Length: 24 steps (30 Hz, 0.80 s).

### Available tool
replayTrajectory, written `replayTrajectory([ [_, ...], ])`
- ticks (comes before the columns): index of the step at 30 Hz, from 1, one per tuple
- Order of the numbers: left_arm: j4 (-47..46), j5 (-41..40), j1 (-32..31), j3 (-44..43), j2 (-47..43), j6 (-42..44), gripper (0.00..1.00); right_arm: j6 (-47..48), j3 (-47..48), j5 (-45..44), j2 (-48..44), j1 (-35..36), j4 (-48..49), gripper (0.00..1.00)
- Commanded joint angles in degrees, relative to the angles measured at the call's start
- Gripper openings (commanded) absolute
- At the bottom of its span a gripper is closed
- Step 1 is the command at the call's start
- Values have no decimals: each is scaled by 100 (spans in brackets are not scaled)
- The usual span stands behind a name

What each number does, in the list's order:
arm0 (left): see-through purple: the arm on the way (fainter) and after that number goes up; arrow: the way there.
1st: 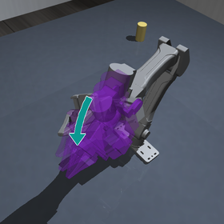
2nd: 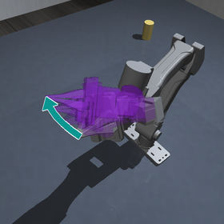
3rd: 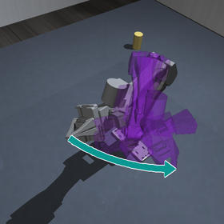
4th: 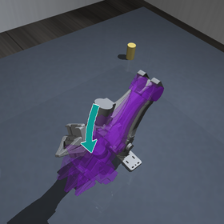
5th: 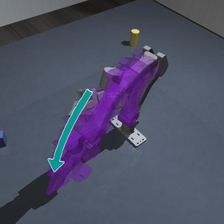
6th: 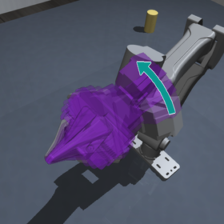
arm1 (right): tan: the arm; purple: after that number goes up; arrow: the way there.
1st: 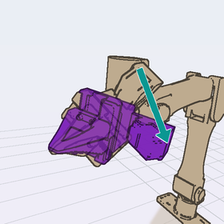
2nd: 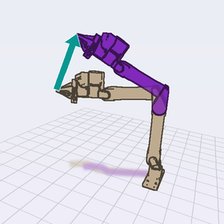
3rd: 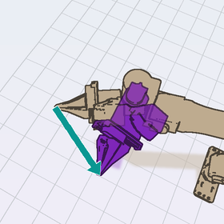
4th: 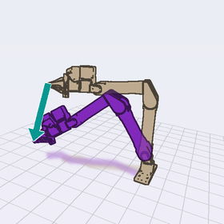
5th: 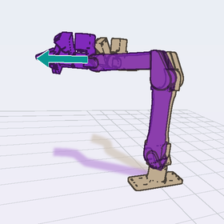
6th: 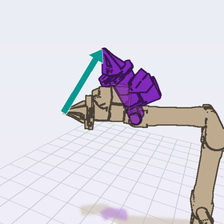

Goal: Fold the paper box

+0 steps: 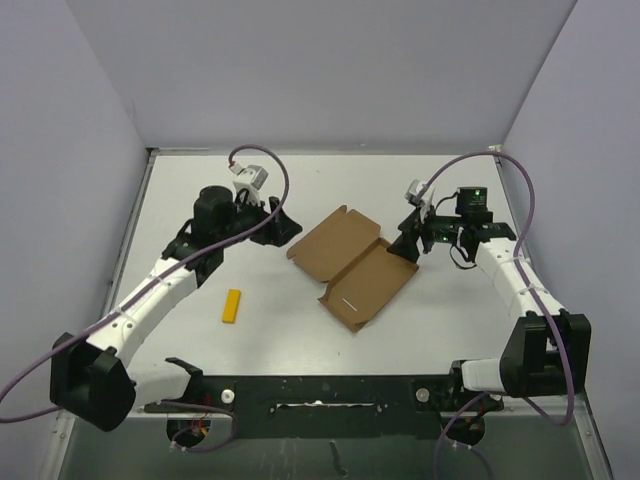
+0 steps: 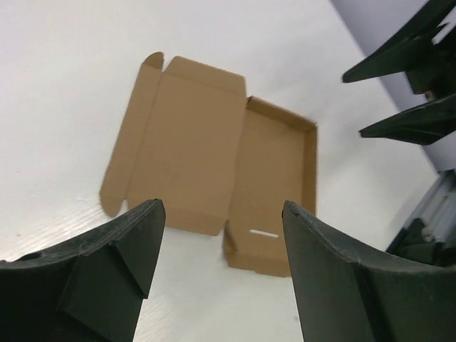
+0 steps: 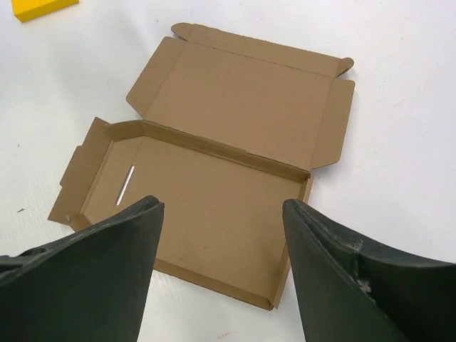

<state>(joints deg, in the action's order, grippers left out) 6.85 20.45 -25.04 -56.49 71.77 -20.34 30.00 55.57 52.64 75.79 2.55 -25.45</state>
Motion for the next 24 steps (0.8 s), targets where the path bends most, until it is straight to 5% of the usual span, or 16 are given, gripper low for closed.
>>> replayTrajectory([
  [1,-1395,266,-46,983,-449,-1355,65,-182,762,148,360,-35,-432,69],
  [6,-2329,23,-533,2312,-744,-2479,64,-368,1126,-246,1079,-66,-946,67],
  [11,-2382,-778,-1187,2754,-606,-2363,55,-206,1126,-997,1535,-232,-1097,59],
  [19,-2230,-873,-1209,2650,-99,-2055,35,-117,1139,-2117,1886,-401,-1042,12],
  [24,-2188,-841,-1274,2617,150,-2045,28,37,1216,-2340,2292,-457,-1171,1],
])
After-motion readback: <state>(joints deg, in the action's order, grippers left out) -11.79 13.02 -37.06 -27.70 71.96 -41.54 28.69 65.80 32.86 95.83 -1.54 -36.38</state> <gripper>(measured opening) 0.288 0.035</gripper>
